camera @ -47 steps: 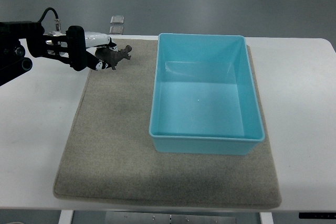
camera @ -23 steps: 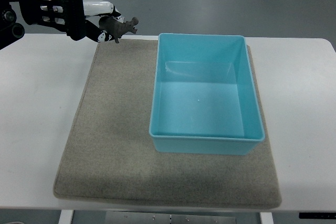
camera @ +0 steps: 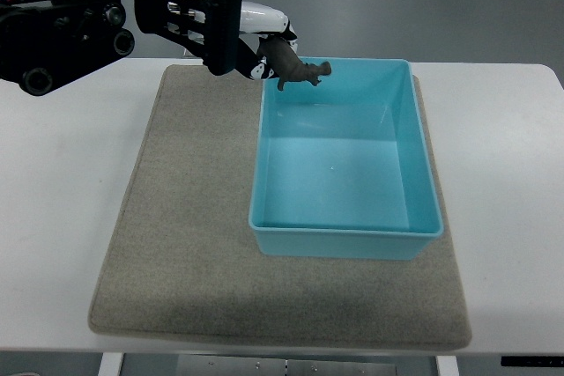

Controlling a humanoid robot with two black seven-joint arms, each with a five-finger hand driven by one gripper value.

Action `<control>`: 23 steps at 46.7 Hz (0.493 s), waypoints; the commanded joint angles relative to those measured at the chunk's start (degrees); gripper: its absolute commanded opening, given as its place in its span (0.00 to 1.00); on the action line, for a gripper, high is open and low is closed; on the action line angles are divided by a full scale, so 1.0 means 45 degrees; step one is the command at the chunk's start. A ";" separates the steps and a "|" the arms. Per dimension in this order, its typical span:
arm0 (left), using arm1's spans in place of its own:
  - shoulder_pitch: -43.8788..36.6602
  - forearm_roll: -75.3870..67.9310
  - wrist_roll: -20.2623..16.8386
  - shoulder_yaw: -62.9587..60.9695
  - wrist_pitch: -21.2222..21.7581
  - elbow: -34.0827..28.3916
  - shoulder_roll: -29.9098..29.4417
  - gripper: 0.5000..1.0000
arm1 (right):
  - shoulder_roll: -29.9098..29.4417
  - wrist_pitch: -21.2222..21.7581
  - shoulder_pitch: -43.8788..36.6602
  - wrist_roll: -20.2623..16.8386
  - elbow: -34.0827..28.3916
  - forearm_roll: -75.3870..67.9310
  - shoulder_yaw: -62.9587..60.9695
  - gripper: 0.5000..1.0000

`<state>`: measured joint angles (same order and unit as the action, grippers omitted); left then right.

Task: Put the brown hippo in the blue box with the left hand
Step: 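Lift the hippo and carry it over the blue box, then open the left hand to drop the hippo into the box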

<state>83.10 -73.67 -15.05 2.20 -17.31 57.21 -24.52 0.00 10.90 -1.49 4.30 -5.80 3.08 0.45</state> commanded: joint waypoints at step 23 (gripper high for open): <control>-0.0322 0.1777 0.0005 0.0215 0.0507 -0.0078 0.0059 0.99 | 0.0000 0.0000 -0.0002 0.0001 0.0000 0.0000 -0.0002 0.87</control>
<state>81.01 -69.99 -14.99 3.12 -15.48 57.07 -22.18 0.00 10.89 -1.48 4.30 -5.82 3.07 0.44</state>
